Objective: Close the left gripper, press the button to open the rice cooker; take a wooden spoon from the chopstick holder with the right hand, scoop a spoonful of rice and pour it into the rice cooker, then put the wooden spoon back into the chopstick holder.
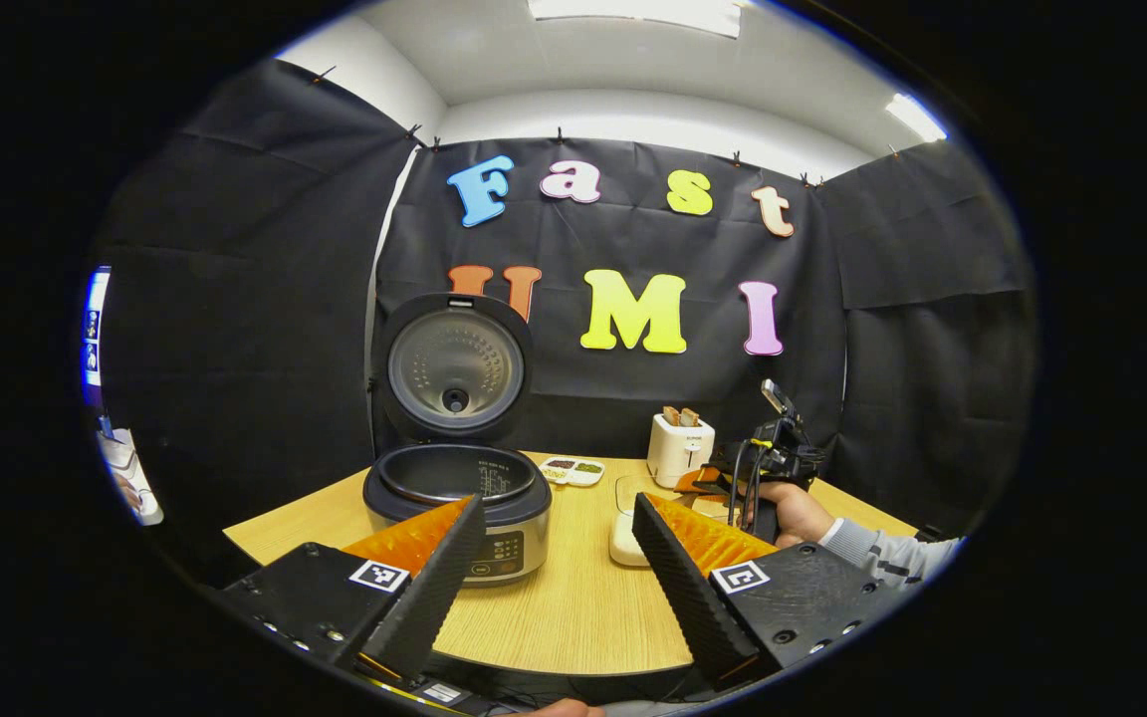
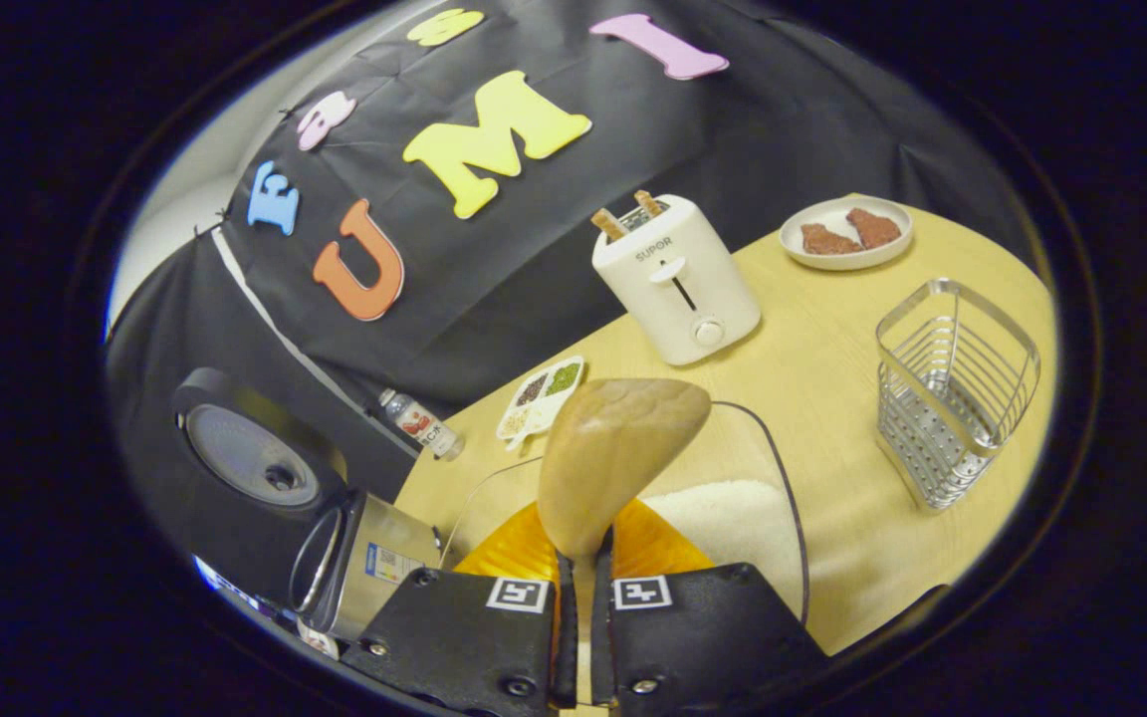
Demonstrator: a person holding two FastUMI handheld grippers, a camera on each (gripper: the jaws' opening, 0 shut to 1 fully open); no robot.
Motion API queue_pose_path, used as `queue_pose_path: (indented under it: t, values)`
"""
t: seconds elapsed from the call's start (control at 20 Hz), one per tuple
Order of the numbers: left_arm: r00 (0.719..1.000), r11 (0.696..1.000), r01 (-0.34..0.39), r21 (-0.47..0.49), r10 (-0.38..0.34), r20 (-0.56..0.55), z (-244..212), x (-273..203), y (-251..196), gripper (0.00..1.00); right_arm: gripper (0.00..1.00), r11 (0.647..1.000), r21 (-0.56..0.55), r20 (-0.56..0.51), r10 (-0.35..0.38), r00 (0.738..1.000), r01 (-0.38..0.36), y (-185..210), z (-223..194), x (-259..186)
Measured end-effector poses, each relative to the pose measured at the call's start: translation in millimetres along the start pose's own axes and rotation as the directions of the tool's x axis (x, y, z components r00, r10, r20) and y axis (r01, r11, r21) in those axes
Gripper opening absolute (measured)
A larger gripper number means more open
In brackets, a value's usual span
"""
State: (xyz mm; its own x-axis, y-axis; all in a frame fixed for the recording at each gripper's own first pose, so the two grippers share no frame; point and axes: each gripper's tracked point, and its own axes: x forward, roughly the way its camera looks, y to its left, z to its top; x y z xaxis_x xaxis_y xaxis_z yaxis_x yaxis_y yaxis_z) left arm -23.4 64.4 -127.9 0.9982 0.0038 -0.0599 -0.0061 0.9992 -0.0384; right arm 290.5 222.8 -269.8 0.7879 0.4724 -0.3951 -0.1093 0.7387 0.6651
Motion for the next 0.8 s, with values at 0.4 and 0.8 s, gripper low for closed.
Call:
queue_pose_path:
  t: [0.4, 0.8]
  values:
    - [1.0, 1.0, -0.006, 0.014, 0.007, -0.012, -0.9, -2.0, -1.9, 0.95, 0.11, 0.95, 0.276, -0.02, 0.157, 0.987, -0.145, 15.8, 3.8, -10.1]
    - [1.0, 0.999, 0.005, 0.035, -0.004, -0.014, 4.0, -7.8, -12.9, 0.95, 0.1, 0.812, 0.503, 0.143, 0.258, 0.955, -0.295, 7.0, 48.3, -57.9]
